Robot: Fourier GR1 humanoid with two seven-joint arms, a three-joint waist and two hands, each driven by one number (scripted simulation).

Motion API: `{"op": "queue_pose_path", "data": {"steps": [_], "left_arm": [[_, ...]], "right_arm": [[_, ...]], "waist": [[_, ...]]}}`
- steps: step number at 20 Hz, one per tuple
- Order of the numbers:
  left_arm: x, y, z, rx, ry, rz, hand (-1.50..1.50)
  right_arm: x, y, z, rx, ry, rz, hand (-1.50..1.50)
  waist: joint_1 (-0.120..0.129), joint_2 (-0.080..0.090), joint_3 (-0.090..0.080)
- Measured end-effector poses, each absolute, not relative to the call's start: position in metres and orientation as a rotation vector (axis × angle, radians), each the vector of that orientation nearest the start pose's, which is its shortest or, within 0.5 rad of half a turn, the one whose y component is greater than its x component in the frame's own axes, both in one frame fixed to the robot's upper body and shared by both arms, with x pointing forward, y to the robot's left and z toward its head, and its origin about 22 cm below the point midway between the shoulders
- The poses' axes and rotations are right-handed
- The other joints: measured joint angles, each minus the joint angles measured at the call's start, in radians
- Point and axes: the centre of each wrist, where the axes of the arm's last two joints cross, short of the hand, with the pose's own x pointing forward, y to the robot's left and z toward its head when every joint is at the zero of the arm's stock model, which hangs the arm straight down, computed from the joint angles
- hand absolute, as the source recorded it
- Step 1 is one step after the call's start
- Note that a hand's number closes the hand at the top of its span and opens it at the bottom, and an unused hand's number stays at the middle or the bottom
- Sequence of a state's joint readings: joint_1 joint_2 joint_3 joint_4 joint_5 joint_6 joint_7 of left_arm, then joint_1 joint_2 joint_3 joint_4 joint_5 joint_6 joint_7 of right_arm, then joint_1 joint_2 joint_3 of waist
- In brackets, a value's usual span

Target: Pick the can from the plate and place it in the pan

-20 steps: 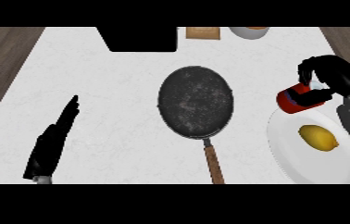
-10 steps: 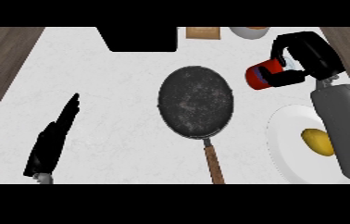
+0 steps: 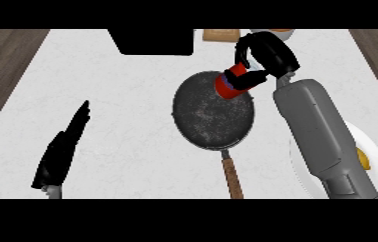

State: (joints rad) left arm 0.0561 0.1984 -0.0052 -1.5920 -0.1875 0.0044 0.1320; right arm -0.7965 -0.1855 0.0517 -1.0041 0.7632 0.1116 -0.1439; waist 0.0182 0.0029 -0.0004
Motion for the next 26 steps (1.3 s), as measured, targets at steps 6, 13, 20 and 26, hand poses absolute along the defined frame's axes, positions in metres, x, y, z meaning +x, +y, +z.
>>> {"op": "queue_pose_path", "data": {"steps": [6, 13, 20, 26], "left_arm": [[0.226, 0.276, 0.008, 0.32, -1.395, -0.277, 0.0], [0.232, 0.272, 0.01, 0.298, -1.41, -0.298, 0.0], [0.24, 0.264, 0.015, 0.28, -1.429, -0.329, 0.0], [0.244, 0.263, 0.013, 0.273, -1.425, -0.334, 0.0]], "right_arm": [[0.417, -0.121, 0.081, -0.469, -1.666, 1.153, 1.5], [0.413, -0.091, 0.04, -0.456, -1.534, 1.321, 1.5], [0.412, -0.105, 0.017, -0.223, -1.329, 1.109, -1.5], [0.412, -0.108, 0.015, -0.098, -1.445, 0.865, -1.5]], "waist": [[0.014, 0.005, 0.0], [0.041, 0.012, 0.001], [0.076, 0.012, 0.0], [0.082, 0.013, 0.001]]}}
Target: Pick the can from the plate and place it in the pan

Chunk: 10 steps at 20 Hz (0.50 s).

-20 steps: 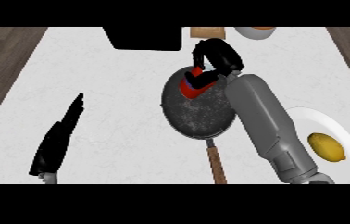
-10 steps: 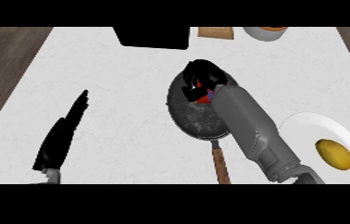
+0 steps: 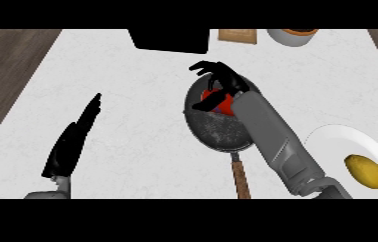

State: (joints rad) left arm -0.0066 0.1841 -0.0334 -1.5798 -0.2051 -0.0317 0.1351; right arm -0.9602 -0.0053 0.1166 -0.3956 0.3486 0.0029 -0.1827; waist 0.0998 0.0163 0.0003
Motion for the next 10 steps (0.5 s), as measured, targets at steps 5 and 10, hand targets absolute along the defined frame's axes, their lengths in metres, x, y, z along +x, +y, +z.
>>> {"op": "queue_pose_path", "data": {"steps": [5, 10], "left_arm": [[0.244, 0.26, 0.012, 0.28, -1.424, -0.325, 0.0], [0.241, 0.264, 0.011, 0.294, -1.415, -0.305, 0.0]], "right_arm": [[0.417, -0.11, 0.019, -0.092, -1.541, 0.624, -1.5], [0.428, -0.121, 0.031, -0.139, -1.563, 0.393, -1.5]], "waist": [[-0.015, 0.003, 0.001], [-0.039, 0.001, 0.001]]}}
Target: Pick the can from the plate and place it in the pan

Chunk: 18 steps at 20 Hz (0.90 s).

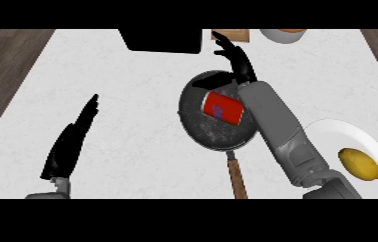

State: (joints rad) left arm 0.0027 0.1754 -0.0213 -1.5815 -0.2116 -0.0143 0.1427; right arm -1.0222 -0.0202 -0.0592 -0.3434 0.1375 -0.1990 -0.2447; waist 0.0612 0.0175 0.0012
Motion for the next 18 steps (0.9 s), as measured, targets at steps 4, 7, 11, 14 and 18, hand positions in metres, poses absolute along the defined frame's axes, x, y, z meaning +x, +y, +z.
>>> {"op": "queue_pose_path", "data": {"steps": [4, 7, 11, 14, 18], "left_arm": [[0.235, 0.27, 0.009, 0.302, -1.411, -0.299, 0.0], [0.236, 0.271, 0.009, 0.309, -1.41, -0.296, 0.0], [0.234, 0.274, 0.01, 0.307, -1.412, -0.292, 0.0], [0.231, 0.275, 0.012, 0.304, -1.409, -0.289, 0.0], [0.233, 0.278, 0.017, 0.308, -1.412, -0.285, 0.0]], "right_arm": [[0.436, -0.164, 0.035, -0.169, -1.572, 0.267, -1.5], [0.437, -0.202, 0.035, -0.185, -1.599, 0.224, -1.5], [0.428, -0.265, 0.028, -0.223, -1.643, 0.216, -1.5], [0.424, -0.307, 0.037, -0.246, -1.656, 0.213, -1.5], [0.414, -0.357, 0.05, -0.258, -1.672, 0.213, -1.5]], "waist": [[-0.011, -0.001, 0.0], [-0.017, 0.0, 0.0], [-0.018, 0.002, 0.001], [-0.017, 0.001, 0.001], [-0.014, 0.003, 0.002]]}}
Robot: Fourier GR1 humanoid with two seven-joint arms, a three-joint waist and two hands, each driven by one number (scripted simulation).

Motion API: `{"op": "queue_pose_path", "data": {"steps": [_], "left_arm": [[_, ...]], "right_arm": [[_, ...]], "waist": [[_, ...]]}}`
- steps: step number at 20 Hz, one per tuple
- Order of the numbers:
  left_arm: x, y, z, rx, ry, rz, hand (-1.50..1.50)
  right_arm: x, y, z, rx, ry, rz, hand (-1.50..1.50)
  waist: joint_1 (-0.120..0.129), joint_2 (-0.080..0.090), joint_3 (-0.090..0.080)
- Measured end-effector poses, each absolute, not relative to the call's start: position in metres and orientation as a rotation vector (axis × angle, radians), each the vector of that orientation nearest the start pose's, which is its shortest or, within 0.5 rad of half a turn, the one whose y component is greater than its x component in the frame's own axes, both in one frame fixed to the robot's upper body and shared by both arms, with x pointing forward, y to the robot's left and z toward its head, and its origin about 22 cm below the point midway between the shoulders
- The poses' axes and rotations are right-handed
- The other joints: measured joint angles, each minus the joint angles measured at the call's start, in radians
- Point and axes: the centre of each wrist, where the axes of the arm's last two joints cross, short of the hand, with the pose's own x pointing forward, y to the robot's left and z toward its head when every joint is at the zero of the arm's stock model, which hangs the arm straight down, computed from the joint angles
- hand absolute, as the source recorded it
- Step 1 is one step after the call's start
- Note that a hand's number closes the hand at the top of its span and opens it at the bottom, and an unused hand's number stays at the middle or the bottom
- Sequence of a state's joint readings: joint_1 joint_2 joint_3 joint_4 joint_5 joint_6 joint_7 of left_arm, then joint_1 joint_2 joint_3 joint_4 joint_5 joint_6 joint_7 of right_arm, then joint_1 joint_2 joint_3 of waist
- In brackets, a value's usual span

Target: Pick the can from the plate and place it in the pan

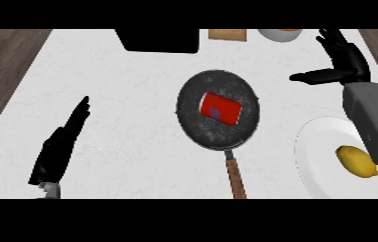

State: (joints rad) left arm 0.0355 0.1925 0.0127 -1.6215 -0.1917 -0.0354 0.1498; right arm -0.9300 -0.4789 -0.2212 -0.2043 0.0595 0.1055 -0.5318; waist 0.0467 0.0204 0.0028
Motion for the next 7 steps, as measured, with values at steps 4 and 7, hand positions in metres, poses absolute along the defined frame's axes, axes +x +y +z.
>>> {"op": "queue_pose_path", "data": {"steps": [4, 7], "left_arm": [[0.235, 0.272, 0.017, 0.301, -1.414, -0.286, 0.0], [0.235, 0.267, 0.016, 0.302, -1.413, -0.286, 0.0]], "right_arm": [[0.398, -0.398, 0.056, -0.266, -1.679, 0.222, -1.5], [0.388, -0.42, 0.061, -0.264, -1.68, 0.233, -1.5]], "waist": [[0.004, 0.003, 0.001], [0.006, 0.003, 0.001]]}}
